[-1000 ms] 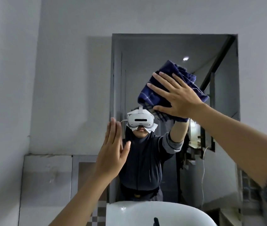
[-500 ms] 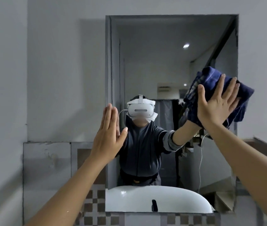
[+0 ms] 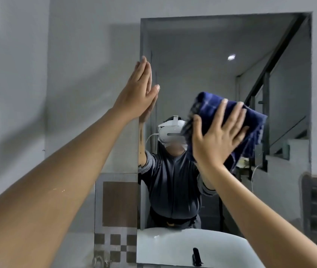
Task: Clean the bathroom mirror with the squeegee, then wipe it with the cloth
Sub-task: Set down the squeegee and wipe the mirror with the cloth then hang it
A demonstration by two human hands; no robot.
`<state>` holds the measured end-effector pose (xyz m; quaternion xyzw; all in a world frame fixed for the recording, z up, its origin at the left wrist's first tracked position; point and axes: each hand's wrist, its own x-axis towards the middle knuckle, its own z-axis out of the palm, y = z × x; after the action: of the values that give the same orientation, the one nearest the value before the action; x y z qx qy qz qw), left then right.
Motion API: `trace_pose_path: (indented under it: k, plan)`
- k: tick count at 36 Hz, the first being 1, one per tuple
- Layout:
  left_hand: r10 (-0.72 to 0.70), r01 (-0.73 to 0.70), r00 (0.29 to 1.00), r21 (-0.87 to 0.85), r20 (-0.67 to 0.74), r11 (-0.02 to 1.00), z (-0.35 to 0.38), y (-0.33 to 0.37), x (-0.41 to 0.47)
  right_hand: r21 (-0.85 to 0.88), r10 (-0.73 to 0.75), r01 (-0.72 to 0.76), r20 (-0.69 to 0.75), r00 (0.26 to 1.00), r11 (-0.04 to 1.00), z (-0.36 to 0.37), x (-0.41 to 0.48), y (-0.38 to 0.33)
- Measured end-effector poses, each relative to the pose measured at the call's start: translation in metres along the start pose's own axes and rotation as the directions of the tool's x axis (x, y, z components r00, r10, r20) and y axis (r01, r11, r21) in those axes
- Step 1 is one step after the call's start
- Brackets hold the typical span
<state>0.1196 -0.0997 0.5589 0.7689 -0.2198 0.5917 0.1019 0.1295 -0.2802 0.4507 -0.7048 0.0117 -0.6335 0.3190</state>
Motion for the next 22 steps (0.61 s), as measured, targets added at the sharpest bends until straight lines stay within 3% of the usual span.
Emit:
trace_pose_path:
  k: [4, 7, 10, 12, 15, 17, 19, 22]
  plan:
    - [0.002, -0.003, 1.000, -0.040, -0.017, 0.999, 0.002, -0.003, -0.002, -0.006, -0.224, 0.227, 0.155, 0.962, 0.974, 0.014, -0.025, -0.035]
    - [-0.013, 0.012, 1.000, -0.062, -0.009, 0.998, 0.003, 0.000, -0.003, -0.008, -0.456, 0.473, 0.251, 0.854, 0.881, 0.021, -0.049, -0.042]
    - [-0.052, 0.052, 0.999, -0.057, 0.002, 0.997, 0.004, 0.003, -0.006, 0.008, -0.668, 0.702, 0.315, 0.674, 0.713, 0.019, -0.065, -0.026]
    - [-0.066, 0.066, 0.998, -0.059, 0.001, 0.996, 0.005, 0.006, -0.010, 0.019, -0.773, 0.827, 0.368, 0.517, 0.562, 0.012, -0.064, -0.005]
    - [-0.085, 0.084, 0.996, -0.067, -0.012, 0.994, 0.008, 0.011, -0.018, 0.021, -0.837, 0.952, 0.482, 0.257, 0.305, -0.004, -0.042, 0.031]
    - [-0.096, 0.094, 0.995, -0.069, -0.031, 0.993, 0.013, 0.014, -0.024, 0.002, -0.826, 0.980, 0.538, 0.166, 0.199, -0.017, -0.022, 0.054]
    - [-0.104, 0.100, 0.994, -0.076, -0.039, 0.992, 0.017, 0.017, -0.032, -0.046, -0.819, 0.980, 0.542, 0.186, 0.192, -0.032, -0.001, 0.074]
    - [-0.117, 0.114, 0.992, -0.063, -0.055, 0.992, 0.028, 0.021, -0.046, -0.166, -0.795, 0.934, 0.491, 0.356, 0.315, -0.052, 0.024, 0.102]
